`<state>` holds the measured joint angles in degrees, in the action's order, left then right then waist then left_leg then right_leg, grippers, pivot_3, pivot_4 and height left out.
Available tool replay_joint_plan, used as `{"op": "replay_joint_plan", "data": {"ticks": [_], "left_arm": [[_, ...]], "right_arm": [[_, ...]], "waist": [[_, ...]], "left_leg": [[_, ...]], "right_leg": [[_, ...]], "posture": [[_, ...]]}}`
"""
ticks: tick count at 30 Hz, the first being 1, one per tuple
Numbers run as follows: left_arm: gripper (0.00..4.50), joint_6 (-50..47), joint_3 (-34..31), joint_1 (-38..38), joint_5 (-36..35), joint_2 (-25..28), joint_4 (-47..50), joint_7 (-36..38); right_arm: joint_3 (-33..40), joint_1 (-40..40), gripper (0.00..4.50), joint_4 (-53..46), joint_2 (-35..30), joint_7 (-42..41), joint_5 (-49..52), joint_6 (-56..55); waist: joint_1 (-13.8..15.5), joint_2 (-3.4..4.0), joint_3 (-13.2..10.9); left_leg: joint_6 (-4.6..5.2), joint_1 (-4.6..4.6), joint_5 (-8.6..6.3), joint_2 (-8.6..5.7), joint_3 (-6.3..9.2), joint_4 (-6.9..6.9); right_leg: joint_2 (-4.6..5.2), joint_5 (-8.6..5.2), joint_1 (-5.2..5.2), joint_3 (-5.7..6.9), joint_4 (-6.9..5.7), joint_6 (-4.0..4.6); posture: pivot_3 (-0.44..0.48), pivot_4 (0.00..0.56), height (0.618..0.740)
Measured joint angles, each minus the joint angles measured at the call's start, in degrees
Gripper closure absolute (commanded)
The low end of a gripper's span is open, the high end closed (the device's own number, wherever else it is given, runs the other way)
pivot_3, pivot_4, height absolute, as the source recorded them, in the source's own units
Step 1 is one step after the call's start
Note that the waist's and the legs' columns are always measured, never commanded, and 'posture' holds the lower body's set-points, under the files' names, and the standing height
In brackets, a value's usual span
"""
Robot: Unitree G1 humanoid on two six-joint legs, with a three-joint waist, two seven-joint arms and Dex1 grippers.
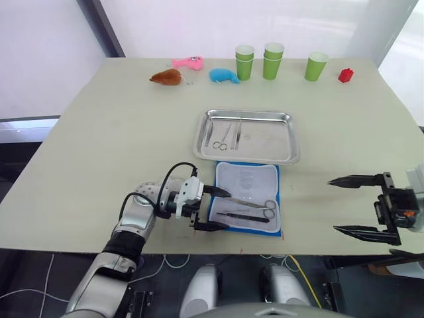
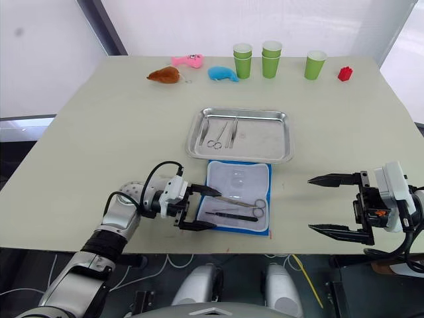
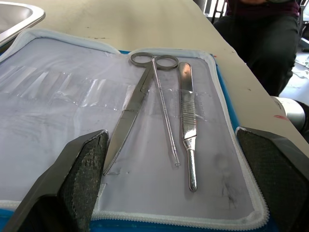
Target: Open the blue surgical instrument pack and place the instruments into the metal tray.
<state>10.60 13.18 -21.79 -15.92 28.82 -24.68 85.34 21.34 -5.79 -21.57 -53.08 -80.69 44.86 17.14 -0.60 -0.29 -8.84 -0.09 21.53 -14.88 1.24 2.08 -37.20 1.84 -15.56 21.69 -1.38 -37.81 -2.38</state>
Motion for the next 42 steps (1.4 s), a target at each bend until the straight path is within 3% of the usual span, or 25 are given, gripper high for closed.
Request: {"op": "replay_joint_plan", "data": {"ticks": [23, 42], "left_arm": [[0.02, -5.2, -1.4, -0.6, -3.9, 1.9, 4.0, 3.8], [0.02, -0.1, -1.3, -3.1, -1.8, 2.2, 0.8, 3.8]], "right_arm": [[-0.7, 1.7, 0.0, -0.2, 0.6, 0.1, -0.3, 0.0], [-1.2, 0.4, 0.0, -1.1, 1.5, 0.1, -1.7, -1.1]], "waist": [[0.0, -0.29, -0.7], [0.0, -0.6, -1.0]], "left_leg": [[0.0, 0.36, 0.0, 0.01, 0.08, -0.01], [0.0, 0.39, 0.0, 0.0, 0.07, -0.04]], "right_leg": [[-0.04, 0.02, 0.34, 0.08, 0.01, 0.03], [-0.03, 0.14, 0.36, 0.07, 0.0, 0.22]], "posture": [[0.0, 0.15, 0.74], [0.0, 0.15, 0.74]]}}
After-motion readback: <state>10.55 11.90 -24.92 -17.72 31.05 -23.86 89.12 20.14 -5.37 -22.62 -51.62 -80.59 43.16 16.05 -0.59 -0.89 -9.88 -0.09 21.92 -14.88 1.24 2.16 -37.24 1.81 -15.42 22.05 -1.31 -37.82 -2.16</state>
